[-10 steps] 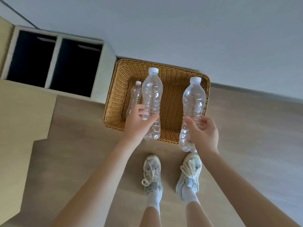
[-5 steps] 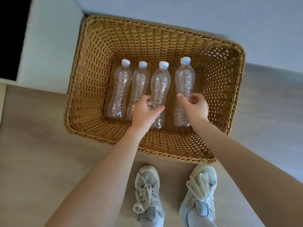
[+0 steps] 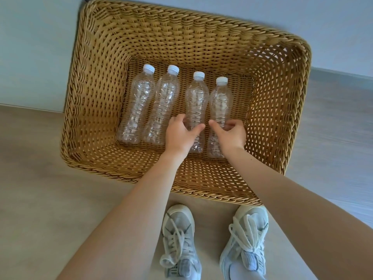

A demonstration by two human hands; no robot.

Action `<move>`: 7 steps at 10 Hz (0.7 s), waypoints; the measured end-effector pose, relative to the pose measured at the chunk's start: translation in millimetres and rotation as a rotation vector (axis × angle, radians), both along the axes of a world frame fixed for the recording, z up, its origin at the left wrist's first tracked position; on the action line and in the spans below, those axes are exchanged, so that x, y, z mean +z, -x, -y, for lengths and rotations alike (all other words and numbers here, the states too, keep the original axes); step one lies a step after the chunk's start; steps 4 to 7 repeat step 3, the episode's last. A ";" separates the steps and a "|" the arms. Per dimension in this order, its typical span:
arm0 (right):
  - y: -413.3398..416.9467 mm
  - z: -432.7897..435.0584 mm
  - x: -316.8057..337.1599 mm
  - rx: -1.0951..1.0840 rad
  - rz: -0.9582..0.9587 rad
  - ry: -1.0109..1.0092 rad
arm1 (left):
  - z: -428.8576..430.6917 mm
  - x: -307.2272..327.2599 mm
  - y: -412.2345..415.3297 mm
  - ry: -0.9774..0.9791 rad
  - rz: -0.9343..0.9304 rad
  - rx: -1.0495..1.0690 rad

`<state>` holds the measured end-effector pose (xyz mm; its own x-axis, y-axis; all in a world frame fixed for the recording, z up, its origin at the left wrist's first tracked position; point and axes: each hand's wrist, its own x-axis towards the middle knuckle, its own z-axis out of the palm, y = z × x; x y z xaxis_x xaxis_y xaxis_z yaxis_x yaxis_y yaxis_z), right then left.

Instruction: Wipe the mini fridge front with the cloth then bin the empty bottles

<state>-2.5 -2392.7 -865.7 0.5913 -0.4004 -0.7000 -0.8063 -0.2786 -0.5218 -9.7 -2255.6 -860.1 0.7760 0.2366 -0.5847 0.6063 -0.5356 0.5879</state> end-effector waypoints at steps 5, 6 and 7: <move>5.1 2.3 17.4 0.377 0.080 0.235 | -2.4 14.6 -0.8 -0.031 -0.044 -0.067; 5.1 2.3 17.4 0.377 0.080 0.235 | -2.4 14.6 -0.8 -0.031 -0.044 -0.067; 5.1 2.3 17.4 0.377 0.080 0.235 | -2.4 14.6 -0.8 -0.031 -0.044 -0.067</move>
